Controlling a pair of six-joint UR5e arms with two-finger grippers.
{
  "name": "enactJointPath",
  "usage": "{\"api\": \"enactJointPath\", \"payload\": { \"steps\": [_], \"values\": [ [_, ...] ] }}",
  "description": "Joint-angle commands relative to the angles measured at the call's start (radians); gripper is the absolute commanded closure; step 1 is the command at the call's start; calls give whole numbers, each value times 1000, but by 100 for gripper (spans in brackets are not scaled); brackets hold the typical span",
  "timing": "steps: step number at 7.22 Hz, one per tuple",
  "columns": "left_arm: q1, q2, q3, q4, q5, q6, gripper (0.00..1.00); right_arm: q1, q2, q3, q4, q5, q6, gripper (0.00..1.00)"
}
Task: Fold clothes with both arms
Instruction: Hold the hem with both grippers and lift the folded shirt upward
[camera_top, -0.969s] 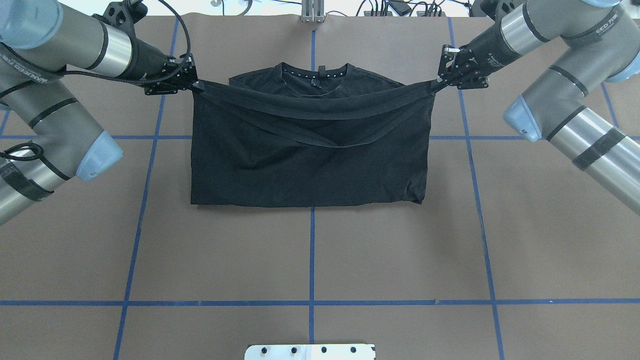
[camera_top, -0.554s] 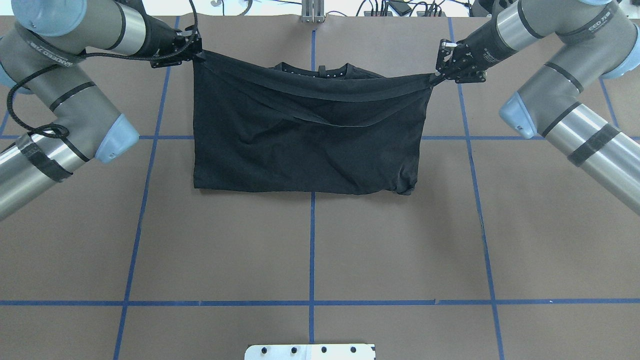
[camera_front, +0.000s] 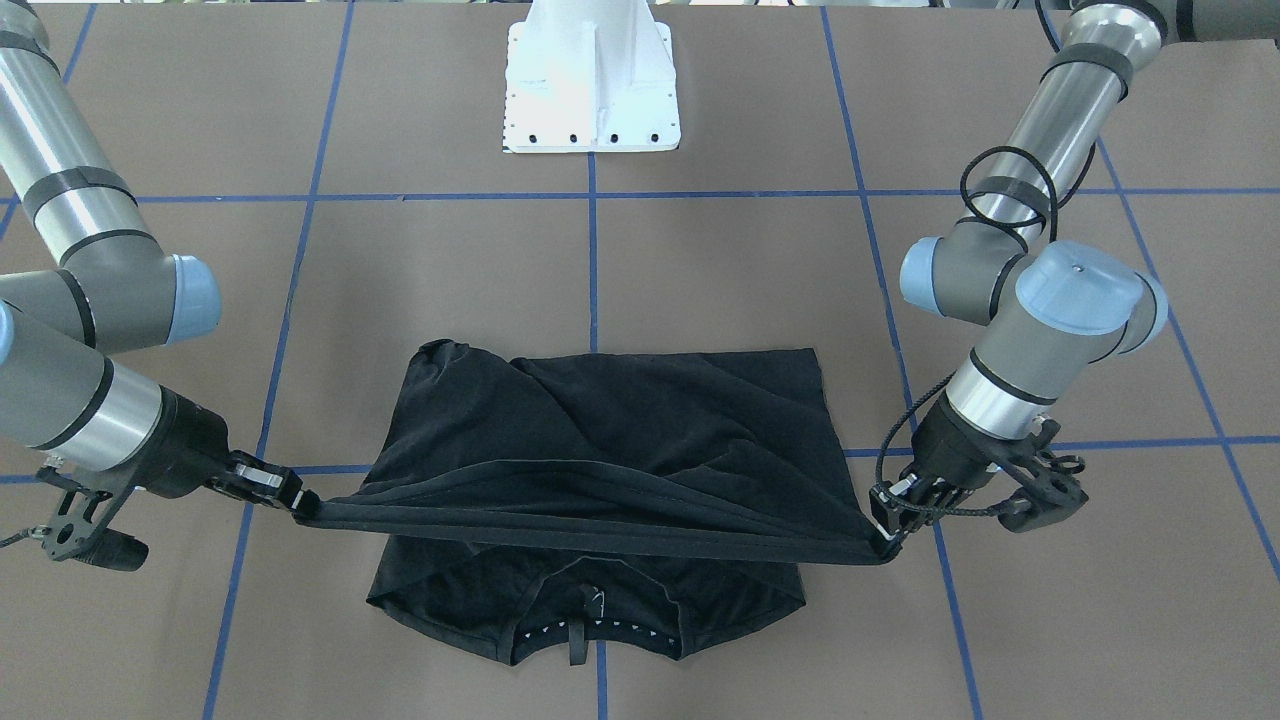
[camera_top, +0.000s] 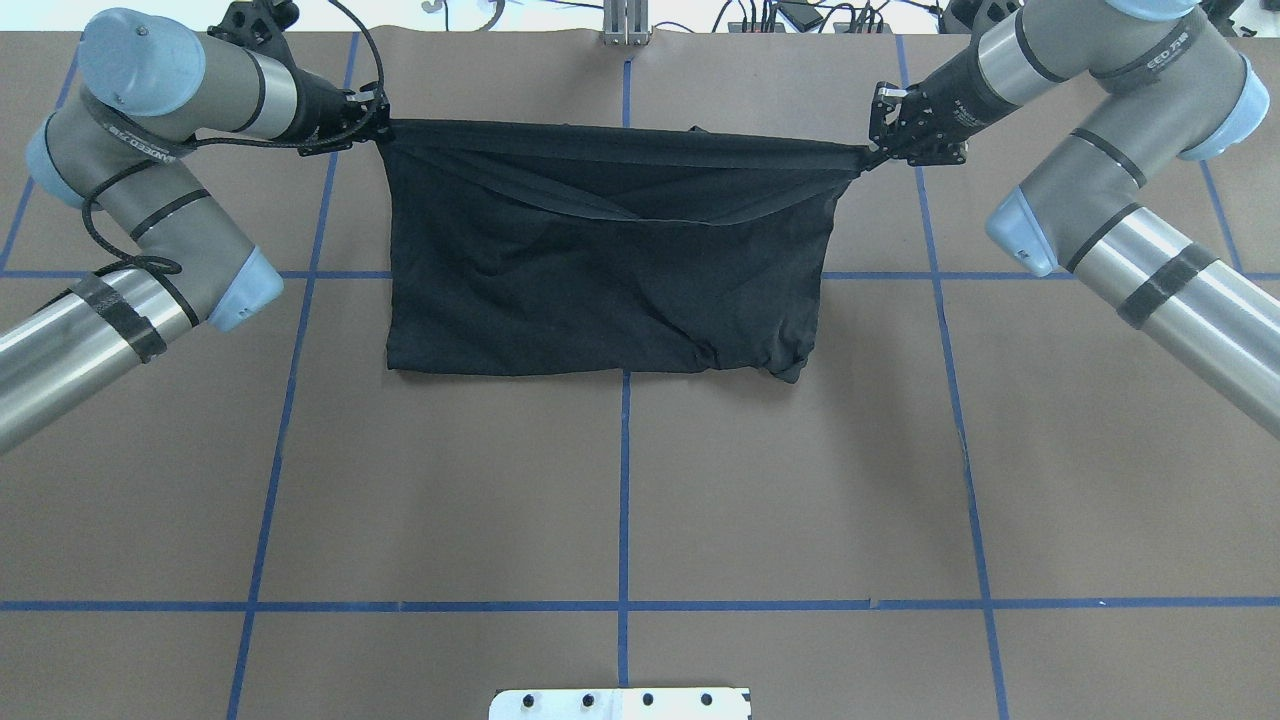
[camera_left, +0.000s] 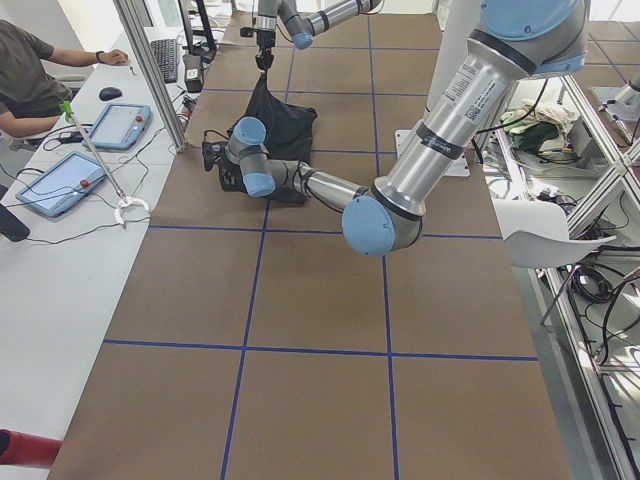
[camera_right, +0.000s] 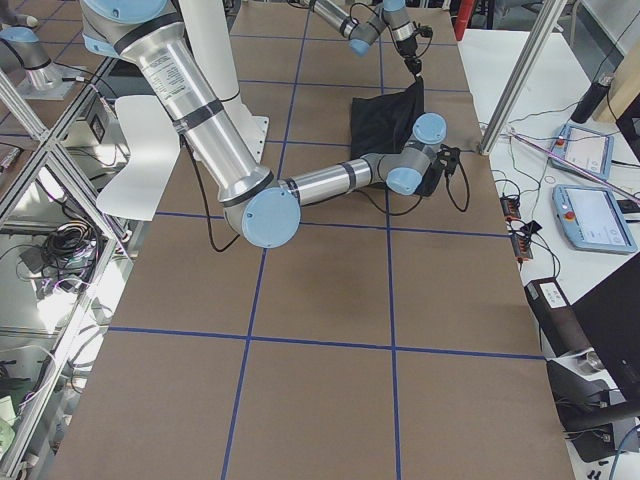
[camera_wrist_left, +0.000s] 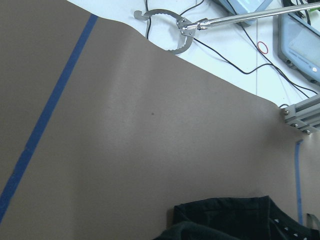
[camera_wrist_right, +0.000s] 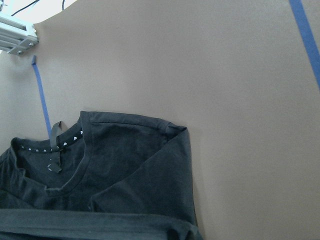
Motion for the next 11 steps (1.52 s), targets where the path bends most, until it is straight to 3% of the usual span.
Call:
{"api": "enactJointPath", "payload": {
  "steps": [1,3,7,11],
  "values": [
    [14,-7,14,-9,-1,-3,100,-1,9,-32,0,-15,-1,100],
    [20,-49,23,-2,6,-6,100,-3,46,-63,-1,-26,-1,100],
    [96,-101,94,-5,168,-21,100,-73,97,-95,-4,-156,4,100],
    [110,-95,94,-5,168,-45,100,-72,98,-94,-1,-155,5,100]
  ]
}}
